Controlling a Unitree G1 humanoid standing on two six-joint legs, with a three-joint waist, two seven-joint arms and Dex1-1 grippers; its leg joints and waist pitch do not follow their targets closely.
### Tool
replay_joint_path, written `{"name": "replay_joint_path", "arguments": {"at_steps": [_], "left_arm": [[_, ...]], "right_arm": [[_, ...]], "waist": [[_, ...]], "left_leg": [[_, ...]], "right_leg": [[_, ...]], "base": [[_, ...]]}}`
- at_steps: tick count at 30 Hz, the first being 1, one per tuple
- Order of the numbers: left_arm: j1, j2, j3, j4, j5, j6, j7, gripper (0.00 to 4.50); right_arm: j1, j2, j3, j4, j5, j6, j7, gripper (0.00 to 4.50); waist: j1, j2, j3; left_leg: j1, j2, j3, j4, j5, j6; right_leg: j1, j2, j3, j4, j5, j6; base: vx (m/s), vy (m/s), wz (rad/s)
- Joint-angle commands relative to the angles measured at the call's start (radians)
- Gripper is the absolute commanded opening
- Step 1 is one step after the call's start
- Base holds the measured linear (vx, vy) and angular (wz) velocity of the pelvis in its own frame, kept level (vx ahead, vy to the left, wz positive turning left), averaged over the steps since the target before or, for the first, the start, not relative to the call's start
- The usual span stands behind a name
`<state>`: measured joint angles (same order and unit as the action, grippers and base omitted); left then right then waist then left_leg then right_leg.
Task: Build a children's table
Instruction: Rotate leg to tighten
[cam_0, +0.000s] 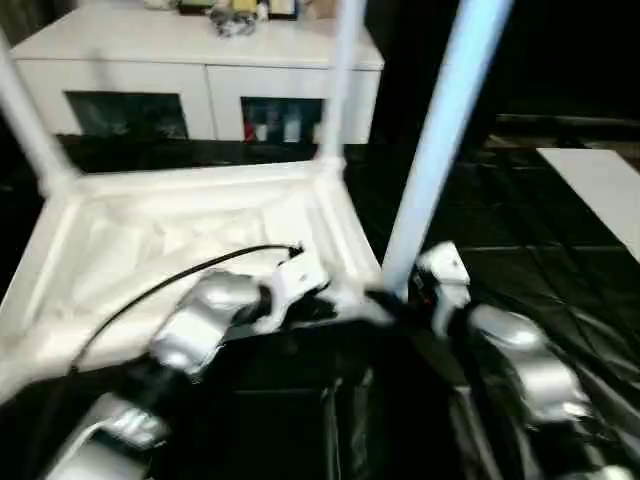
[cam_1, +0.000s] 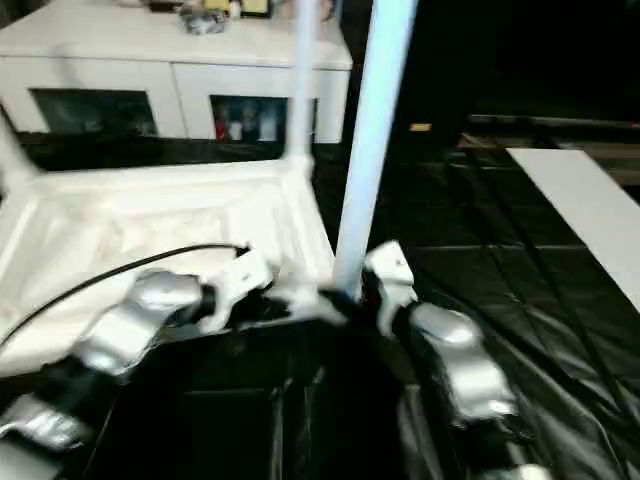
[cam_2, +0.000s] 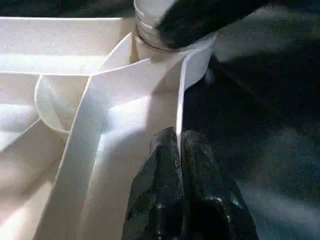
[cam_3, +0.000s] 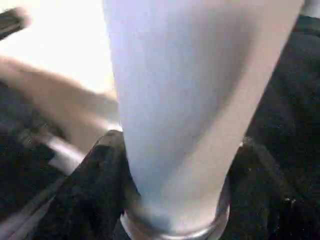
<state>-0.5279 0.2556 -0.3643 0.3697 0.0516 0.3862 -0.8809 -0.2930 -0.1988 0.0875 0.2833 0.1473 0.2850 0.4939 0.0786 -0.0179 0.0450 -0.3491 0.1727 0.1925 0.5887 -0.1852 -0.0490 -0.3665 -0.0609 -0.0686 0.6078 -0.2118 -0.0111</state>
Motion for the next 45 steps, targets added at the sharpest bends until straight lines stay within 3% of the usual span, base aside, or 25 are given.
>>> {"name": "replay_joint_path", "arguments": {"at_steps": [1, 4, 7, 10, 13, 15, 16, 17, 18, 21, 22, 24, 25, 27, 31, 35, 40, 43, 44, 45], "left_arm": [[-0.036, -0.059, 0.029, 0.039, 0.006, 0.047, 0.136, 0.0], [-0.064, -0.136, 0.048, 0.089, 0.016, 0.082, 0.25, 0.0], [-0.098, -0.21, 0.059, 0.153, 0.038, 0.068, 0.358, 0.0], [-0.113, -0.24, 0.048, 0.181, 0.055, 0.039, 0.377, 0.0], [-0.111, -0.221, 0.023, 0.164, 0.069, 0.004, 0.354, 0.0], [-0.103, -0.199, 0.011, 0.145, 0.077, -0.006, 0.334, 0.0], [-0.095, -0.173, -0.004, 0.13, 0.086, -0.038, 0.301, 0.0], [-0.095, -0.173, -0.004, 0.13, 0.086, -0.038, 0.301, 0.0], [-0.089, -0.158, -0.008, 0.122, 0.087, -0.051, 0.28, 0.0], [-0.068, -0.105, -0.026, 0.088, 0.092, -0.099, 0.201, 0.0], [-0.068, -0.105, -0.026, 0.088, 0.092, -0.099, 0.201, 0.0], [-0.044, -0.064, -0.036, 0.049, 0.075, -0.111, 0.122, 0.0], [-0.044, -0.064, -0.036, 0.049, 0.075, -0.111, 0.122, 0.0], [-0.024, -0.017, -0.054, 0.02, 0.063, -0.131, 0.047, 0.0], [0.008, 0.071, -0.089, -0.03, 0.023, -0.202, -0.123, 0.0], [0.029, 0.132, -0.075, -0.09, -0.038, -0.189, -0.247, 0.0], [0.036, 0.179, -0.076, -0.126, -0.057, -0.178, -0.313, 0.0], [0.045, 0.205, -0.078, -0.148, -0.074, -0.169, -0.346, 0.0], [0.05, 0.212, -0.076, -0.152, -0.075, -0.17, -0.351, 0.0], [0.053, 0.215, -0.075, -0.156, -0.075, -0.17, -0.354, 0.0]], "right_arm": [[0.003, 0.057, 0.001, 0.077, -0.027, 0.08, -0.148, 2.58], [-0.028, 0.155, -0.018, 0.133, -0.04, 0.096, -0.306, 2.57], [-0.083, 0.248, -0.042, 0.226, -0.04, 0.073, -0.416, 2.57], [-0.133, 0.284, -0.034, 0.278, -0.036, 0.048, -0.377, 2.57], [-0.132, 0.274, -0.021, 0.226, -0.045, -0.004, -0.328, 3.27], [-0.122, 0.253, -0.009, 0.184, -0.055, -0.012, -0.321, 3.36], [-0.108, 0.229, -0.002, 0.138, -0.062, -0.013, -0.318, 3.61], [-0.108, 0.229, -0.002, 0.138, -0.062, -0.013, -0.318, 3.61], [-0.098, 0.214, -0.005, 0.11, -0.066, -0.013, -0.313, 3.7], [-0.05, 0.136, 0.001, 0.005, -0.066, 0.006, -0.241, 4.0], [-0.05, 0.136, 0.001, 0.005, -0.066, 0.006, -0.241, 4.0], [0.001, 0.053, 0.019, -0.092, -0.036, 0.036, -0.108, 4.0], [0.001, 0.053, 0.019, -0.092, -0.036, 0.036, -0.108, 4.0], [0.053, -0.045, 0.041, -0.169, -0.006, 0.041, 0.032, 4.0], [0.139, -0.221, 0.078, -0.271, 0.063, 0.024, 0.294, 4.0], [0.179, -0.325, 0.079, -0.315, 0.106, 0.024, 0.452, 4.0], [0.155, -0.338, 0.072, -0.303, 0.109, 0.007, 0.477, 4.0], [0.122, -0.335, 0.078, -0.286, 0.093, -0.015, 0.467, 4.0], [0.111, -0.339, 0.083, -0.28, 0.081, -0.023, 0.462, 4.0], [0.107, -0.34, 0.088, -0.273, 0.071, -0.03, 0.468, 4.0]], "waist": [[-0.013, 0.004, -0.031], [-0.026, 0.006, -0.034], [-0.035, 0.01, -0.034], [-0.036, 0.011, -0.037], [-0.035, 0.008, -0.036], [-0.035, 0.004, -0.036], [-0.04, 0.004, -0.041], [-0.044, 0.003, -0.044], [-0.046, 0.004, -0.048], [-0.036, -0.001, -0.05], [-0.033, -0.001, -0.046], [-0.022, 0.003, -0.049], [-0.02, 0.002, -0.049], [-0.008, 0.004, -0.054], [0.004, 0.006, -0.058], [0.011, 0.007, -0.056], [0.008, 0.001, -0.049], [0.008, 0.0, -0.051], [0.007, -0.006, -0.051], [0.009, -0.004, -0.051]], "left_leg": [[0.022, 0.065, -0.056, -0.086, -0.445, -0.057], [0.037, 0.061, -0.058, -0.083, -0.496, -0.065], [0.033, 0.061, -0.06, -0.09, -0.521, -0.063], [0.031, 0.063, -0.061, -0.097, -0.525, -0.062], [0.025, 0.063, -0.06, -0.099, -0.518, -0.057], [0.015, 0.061, -0.062, -0.102, -0.495, -0.038], [-0.001, 0.064, -0.065, -0.107, -0.444, -0.032], [-0.009, 0.065, -0.066, -0.108, -0.415, -0.029], [-0.012, 0.067, -0.062, -0.106, -0.366, -0.021], [0.001, 0.065, -0.047, -0.093, -0.343, 0.001], [0.001, 0.066, -0.044, -0.093, -0.343, 0.011], [-0.002, 0.069, -0.042, -0.089, -0.31, 0.019], [-0.003, 0.07, -0.04, -0.089, -0.291, 0.022], [-0.004, 0.071, -0.037, -0.084, -0.234, 0.034], [-0.01, 0.072, -0.033, -0.075, -0.133, 0.085], [-0.004, 0.076, -0.031, -0.077, -0.164, 0.092], [0.001, 0.075, -0.031, -0.082, -0.232, 0.048], [0.003, 0.073, -0.03, -0.08, -0.221, 0.041], [0.0, 0.073, -0.03, -0.08, -0.209, 0.042], [0.002, 0.072, -0.029, -0.078, -0.204, 0.043]], "right_leg": [[0.0, -0.108, 0.049, -0.121, -0.606, -0.098], [-0.011, -0.105, 0.046, -0.132, -0.584, -0.086], [-0.009, -0.101, 0.045, -0.133, -0.544, -0.08], [-0.002, -0.101, 0.045, -0.13, -0.482, -0.087], [-0.002, -0.103, 0.048, -0.131, -0.47, -0.085], [0.004, -0.108, 0.051, -0.129, -0.476, -0.082], [0.017, -0.109, 0.052, -0.119, -0.433, -0.089], [0.024, -0.108, 0.051, -0.114, -0.397, -0.093], [0.022, -0.106, 0.053, -0.105, -0.308, -0.115], [0.007, -0.105, 0.06, -0.109, -0.295, -0.14], [0.005, -0.104, 0.061, -0.113, -0.323, -0.14], [0.008, -0.105, 0.062, -0.111, -0.319, -0.138], [0.008, -0.103, 0.063, -0.109, -0.293, -0.141], [0.014, -0.1, 0.062, -0.098, -0.198, -0.162], [0.025, -0.097, 0.06, -0.076, -0.02, -0.207], [0.025, -0.096, 0.057, -0.076, -0.047, -0.237], [0.018, -0.099, 0.058, -0.09, -0.211, -0.212], [0.015, -0.097, 0.059, -0.088, -0.21, -0.205], [0.017, -0.097, 0.059, -0.086, -0.2, -0.206], [0.015, -0.097, 0.059, -0.084, -0.196, -0.207]], "base": [[0.0, 0.0, 0.0], [0.0, 0.0, 0.0], [0.0, 0.0, 0.0], [0.0, 0.0, 0.0], [0.0, 0.0, 0.0], [0.0, 0.0, 0.0], [0.0, 0.0, 0.0], [0.016, 0.009, -0.21], [0.0, 0.0, 0.0], [0.0, 0.0, 0.0], [0.0, 0.0, 0.0], [0.0, 0.0, 0.0], [0.0, 0.0, 0.0], [0.06, -0.041, 0.03], [0.031, -0.015, 0.01], [0.0, 0.0, 0.0], [0.0, 0.0, 0.0], [0.0, 0.0, 0.0], [0.0, 0.0, 0.0], [0.0, 0.0, 0.0]]}}
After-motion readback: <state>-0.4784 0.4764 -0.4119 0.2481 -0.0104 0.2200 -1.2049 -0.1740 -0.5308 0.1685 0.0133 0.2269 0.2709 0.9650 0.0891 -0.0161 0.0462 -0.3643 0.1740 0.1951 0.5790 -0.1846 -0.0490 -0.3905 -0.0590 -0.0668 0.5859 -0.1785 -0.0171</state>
